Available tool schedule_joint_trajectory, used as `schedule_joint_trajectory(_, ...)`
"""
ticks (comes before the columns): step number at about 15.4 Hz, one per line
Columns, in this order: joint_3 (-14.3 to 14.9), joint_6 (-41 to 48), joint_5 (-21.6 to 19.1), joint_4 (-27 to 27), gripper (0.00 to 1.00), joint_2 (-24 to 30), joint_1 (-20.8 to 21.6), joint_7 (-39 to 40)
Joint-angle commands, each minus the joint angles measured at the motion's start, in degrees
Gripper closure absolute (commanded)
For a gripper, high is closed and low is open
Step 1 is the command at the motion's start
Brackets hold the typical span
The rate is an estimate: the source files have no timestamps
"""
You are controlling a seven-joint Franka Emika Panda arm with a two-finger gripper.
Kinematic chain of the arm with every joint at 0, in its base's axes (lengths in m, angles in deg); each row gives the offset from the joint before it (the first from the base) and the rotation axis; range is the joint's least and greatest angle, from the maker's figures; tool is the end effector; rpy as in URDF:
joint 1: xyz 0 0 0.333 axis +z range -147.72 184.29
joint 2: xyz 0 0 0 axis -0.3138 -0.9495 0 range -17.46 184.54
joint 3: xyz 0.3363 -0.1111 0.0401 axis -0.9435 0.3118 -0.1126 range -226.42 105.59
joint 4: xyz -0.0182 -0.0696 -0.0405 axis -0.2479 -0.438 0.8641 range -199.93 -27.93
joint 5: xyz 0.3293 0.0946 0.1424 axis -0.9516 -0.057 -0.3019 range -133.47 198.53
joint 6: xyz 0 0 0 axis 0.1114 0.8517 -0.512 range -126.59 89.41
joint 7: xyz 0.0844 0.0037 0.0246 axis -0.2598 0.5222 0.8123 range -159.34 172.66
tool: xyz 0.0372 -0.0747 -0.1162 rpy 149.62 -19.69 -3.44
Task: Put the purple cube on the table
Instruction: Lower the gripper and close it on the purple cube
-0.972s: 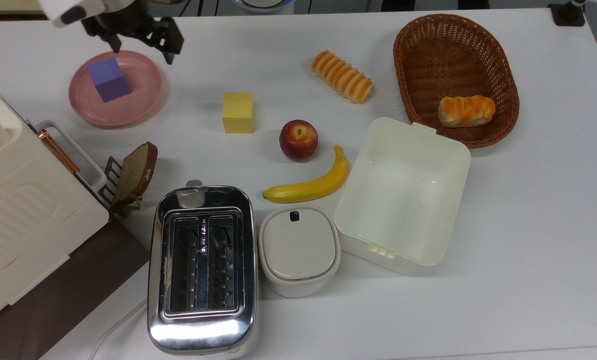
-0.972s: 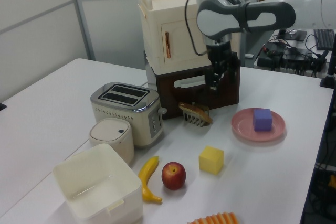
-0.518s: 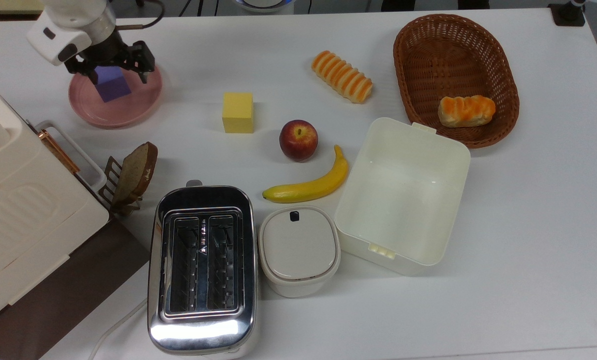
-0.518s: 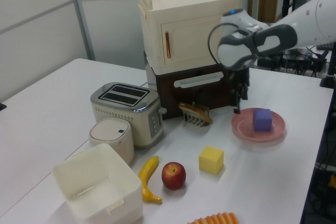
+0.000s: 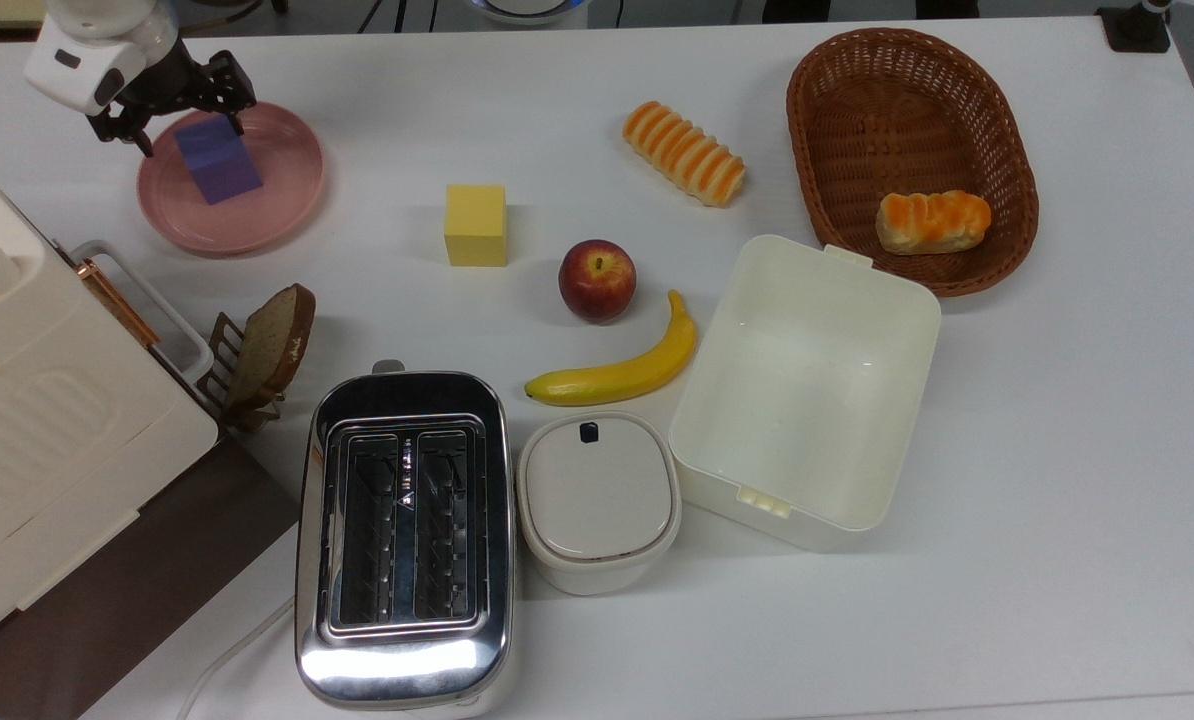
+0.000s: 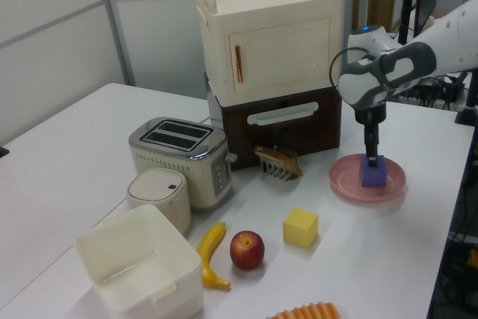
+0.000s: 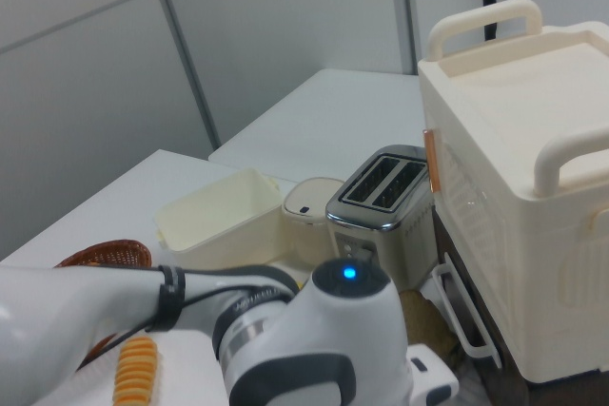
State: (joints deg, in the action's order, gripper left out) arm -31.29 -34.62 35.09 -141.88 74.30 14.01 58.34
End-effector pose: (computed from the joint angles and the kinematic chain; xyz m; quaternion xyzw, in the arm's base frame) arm 0.4639 -0.3016 0.3808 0.9829 0.1727 -0.0584 0.0244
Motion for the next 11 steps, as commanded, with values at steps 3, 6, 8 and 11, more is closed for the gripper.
schedule_joint_trajectory(3,1.37,-3.18,0.78,-3.96,0.00,1.41,3.31,2.81)
schedule_joint_trajectory(6,1.37,-3.18,0.78,-3.96,0.21,1.32,4.79,2.81)
schedule_joint_trajectory(8,1.37,-3.18,1.31,-3.96,0.62,0.97,5.24,2.81)
schedule_joint_trajectory(11,1.46,-2.05,1.40,-3.43,0.83,2.19,5.24,2.72)
